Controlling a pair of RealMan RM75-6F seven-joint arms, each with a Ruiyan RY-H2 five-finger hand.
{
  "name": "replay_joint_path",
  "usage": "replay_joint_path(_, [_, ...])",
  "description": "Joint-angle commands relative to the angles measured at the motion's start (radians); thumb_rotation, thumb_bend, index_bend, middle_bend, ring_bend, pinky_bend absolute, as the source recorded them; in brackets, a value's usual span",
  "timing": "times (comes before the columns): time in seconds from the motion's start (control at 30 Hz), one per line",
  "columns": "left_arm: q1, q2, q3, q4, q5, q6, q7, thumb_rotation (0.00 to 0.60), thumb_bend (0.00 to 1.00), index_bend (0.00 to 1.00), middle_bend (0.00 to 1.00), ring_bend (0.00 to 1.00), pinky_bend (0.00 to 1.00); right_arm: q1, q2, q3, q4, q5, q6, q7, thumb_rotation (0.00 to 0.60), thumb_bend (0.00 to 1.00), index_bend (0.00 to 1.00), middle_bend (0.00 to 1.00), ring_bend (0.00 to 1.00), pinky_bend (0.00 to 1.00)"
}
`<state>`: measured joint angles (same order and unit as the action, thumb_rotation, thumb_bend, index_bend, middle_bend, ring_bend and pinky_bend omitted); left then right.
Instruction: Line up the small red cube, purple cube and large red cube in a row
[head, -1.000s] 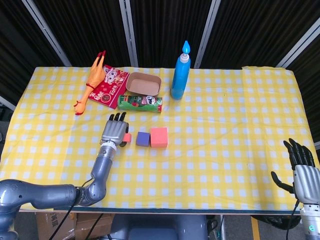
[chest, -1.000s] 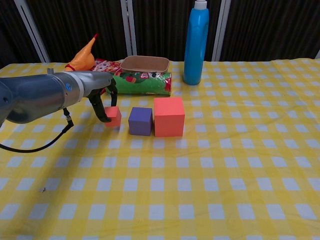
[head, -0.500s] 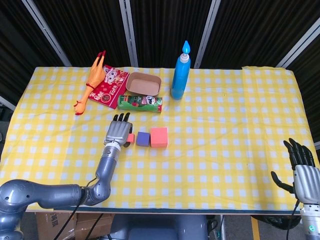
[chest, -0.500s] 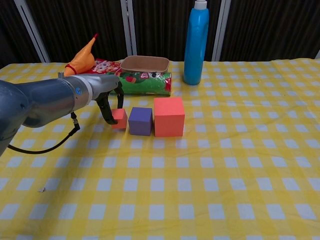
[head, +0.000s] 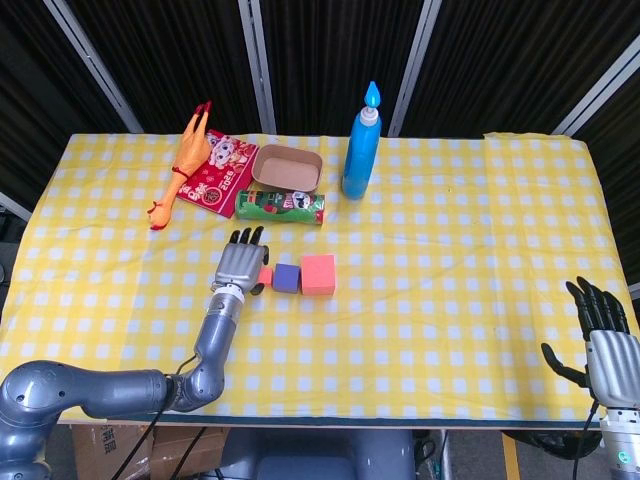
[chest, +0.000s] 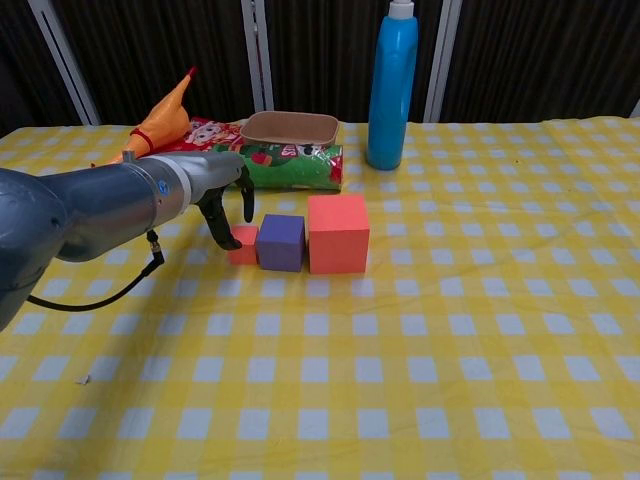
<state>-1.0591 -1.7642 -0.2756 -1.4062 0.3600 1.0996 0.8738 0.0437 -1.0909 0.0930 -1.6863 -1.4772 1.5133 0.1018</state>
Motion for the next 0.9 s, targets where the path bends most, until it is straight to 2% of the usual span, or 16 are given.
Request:
replay_joint_path(0.03, [0.005, 0.005, 0.002, -0.010, 0.009, 0.002, -0.005, 0.600, 0.30, 0.36, 0.00, 0.00, 0.07, 0.000, -0.001, 0.000, 0.001, 0.000, 0.000, 0.000, 0.600, 0.37, 0.00, 0.00, 0.00, 0.04])
replay_joint_path(0.27, [0.046, 0.069, 0.016, -0.114, 0.053, 0.023, -0.041, 0.600, 0.31, 0.32, 0.00, 0.00, 0.07, -0.001, -0.001, 0.000, 0.001, 0.000, 0.002, 0.000, 0.600, 0.37, 0.00, 0.00, 0.00, 0.04])
replay_joint_path(0.5, [0.109, 0.212, 0.073, -0.268, 0.096, 0.046, -0.050, 0.600, 0.50, 0.25, 0.00, 0.00, 0.07, 0.000, -0.003, 0.000, 0.001, -0.002, 0.003, -0.008, 0.600, 0.37, 0.00, 0.00, 0.00, 0.04])
replay_joint_path(0.67, [0.132, 0.262, 0.107, -0.306, 0.101, 0.048, -0.045, 0.600, 0.56, 0.25, 0.00, 0.00, 0.07, -0.001, -0.006, -0.001, -0.001, -0.002, 0.005, -0.013, 0.600, 0.37, 0.00, 0.00, 0.00, 0.04])
replay_joint_path(0.9, [0.142, 0.276, 0.146, -0.296, 0.088, 0.016, -0.042, 0.600, 0.57, 0.25, 0.00, 0.00, 0.07, -0.002, -0.008, 0.000, -0.001, -0.002, 0.008, -0.017, 0.600, 0.37, 0.00, 0.00, 0.00, 0.04])
